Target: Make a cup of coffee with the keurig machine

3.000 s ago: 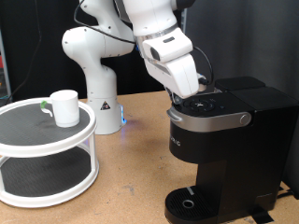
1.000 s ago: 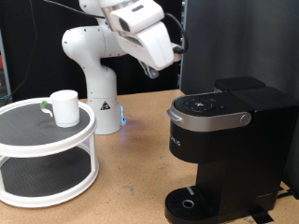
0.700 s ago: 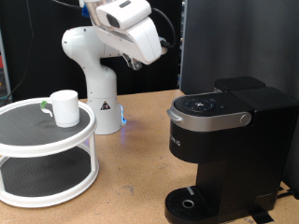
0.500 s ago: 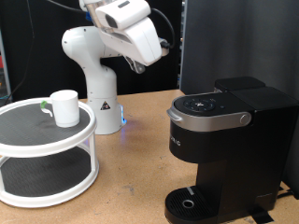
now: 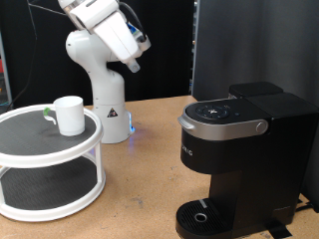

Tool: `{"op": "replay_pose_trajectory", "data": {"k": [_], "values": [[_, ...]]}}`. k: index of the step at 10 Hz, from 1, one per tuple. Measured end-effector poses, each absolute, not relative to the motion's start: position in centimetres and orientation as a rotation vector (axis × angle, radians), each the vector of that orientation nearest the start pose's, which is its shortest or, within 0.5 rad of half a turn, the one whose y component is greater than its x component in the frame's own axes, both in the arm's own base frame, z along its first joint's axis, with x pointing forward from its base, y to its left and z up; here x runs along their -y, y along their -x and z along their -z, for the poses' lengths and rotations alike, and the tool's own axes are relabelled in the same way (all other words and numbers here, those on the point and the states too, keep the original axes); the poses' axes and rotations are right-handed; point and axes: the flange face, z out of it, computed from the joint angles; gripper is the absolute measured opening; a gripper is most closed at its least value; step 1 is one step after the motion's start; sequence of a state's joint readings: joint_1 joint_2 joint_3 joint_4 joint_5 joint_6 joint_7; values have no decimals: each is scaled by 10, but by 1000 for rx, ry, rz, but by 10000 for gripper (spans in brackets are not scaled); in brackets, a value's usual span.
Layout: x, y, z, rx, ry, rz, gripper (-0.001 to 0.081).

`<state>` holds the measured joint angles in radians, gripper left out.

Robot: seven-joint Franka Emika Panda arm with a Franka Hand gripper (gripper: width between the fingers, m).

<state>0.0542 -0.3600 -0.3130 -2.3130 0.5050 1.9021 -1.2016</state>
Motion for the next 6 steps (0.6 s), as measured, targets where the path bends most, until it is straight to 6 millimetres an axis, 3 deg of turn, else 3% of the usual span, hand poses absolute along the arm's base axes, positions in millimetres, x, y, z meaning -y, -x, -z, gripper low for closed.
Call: {"op": "replay_pose_trajectory", "data": {"k": [3, 6], "values": [[92, -440, -479, 883, 2527, 640, 1], [111, -412, -471, 736, 2543, 726, 1]]}}
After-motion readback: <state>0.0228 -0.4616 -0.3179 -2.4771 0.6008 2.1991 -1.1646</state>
